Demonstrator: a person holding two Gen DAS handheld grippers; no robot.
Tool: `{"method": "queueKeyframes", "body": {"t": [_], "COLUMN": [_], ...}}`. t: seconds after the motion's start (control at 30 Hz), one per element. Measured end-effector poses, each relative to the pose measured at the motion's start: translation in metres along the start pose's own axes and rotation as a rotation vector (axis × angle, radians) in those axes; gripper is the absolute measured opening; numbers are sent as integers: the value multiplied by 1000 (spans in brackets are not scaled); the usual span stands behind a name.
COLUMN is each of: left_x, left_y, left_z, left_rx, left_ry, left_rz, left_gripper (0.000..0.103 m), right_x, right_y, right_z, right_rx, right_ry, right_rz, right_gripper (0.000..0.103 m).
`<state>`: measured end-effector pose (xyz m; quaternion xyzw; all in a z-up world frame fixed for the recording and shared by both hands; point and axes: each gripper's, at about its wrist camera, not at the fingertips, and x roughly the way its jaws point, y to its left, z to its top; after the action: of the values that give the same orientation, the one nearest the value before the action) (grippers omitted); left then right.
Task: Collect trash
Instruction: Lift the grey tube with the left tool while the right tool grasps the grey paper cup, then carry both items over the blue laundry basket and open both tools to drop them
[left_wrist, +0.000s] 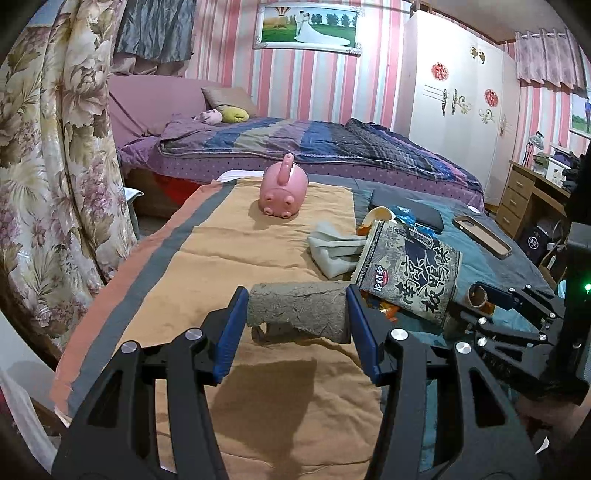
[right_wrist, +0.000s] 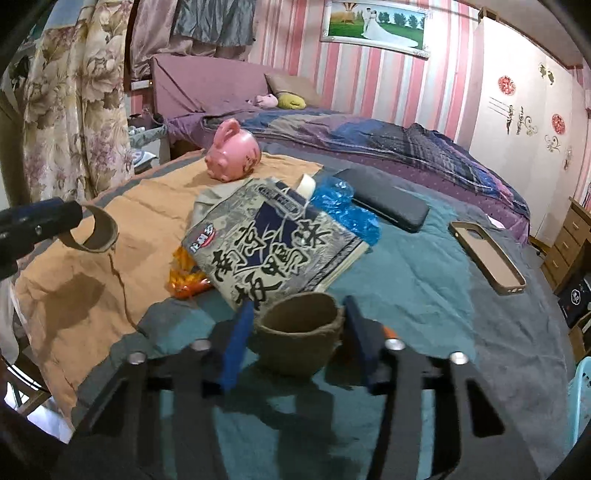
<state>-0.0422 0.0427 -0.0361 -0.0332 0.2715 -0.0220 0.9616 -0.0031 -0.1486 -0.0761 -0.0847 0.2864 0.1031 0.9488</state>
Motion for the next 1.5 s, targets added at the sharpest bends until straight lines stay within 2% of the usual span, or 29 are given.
{"method": "queueKeyframes", "body": {"t": [0.17,0.43,0.7,1.1,1.33,1.5], "left_x": [-1,-1,-6,-16,-30,-40], "left_y": [-7,-11,-18,-47,-88,-119], "left_z": [-1,0,2,8,15,31], "left_rx": [15,8,5,19,52,47], "left_ry": [-2,0,-22,-38,-49,-57], "left_rz": [-13,-15,-8,-40,-100,-144], "left_gripper": [52,52,52,52,52,52], "right_x": [-9,-38,-57,-88,-119,-143], "right_y": [-5,-13,-25,-67,-106,-135], "right_z": [-1,4,5,-1,0,4], "right_rx": [20,41,39,90,157,154], "right_ry": [-32,-127,-165,-211,-271,-298], "right_rz": [34,88,94,54,19,-44], "right_gripper": [36,35,35,35,35,35]}}
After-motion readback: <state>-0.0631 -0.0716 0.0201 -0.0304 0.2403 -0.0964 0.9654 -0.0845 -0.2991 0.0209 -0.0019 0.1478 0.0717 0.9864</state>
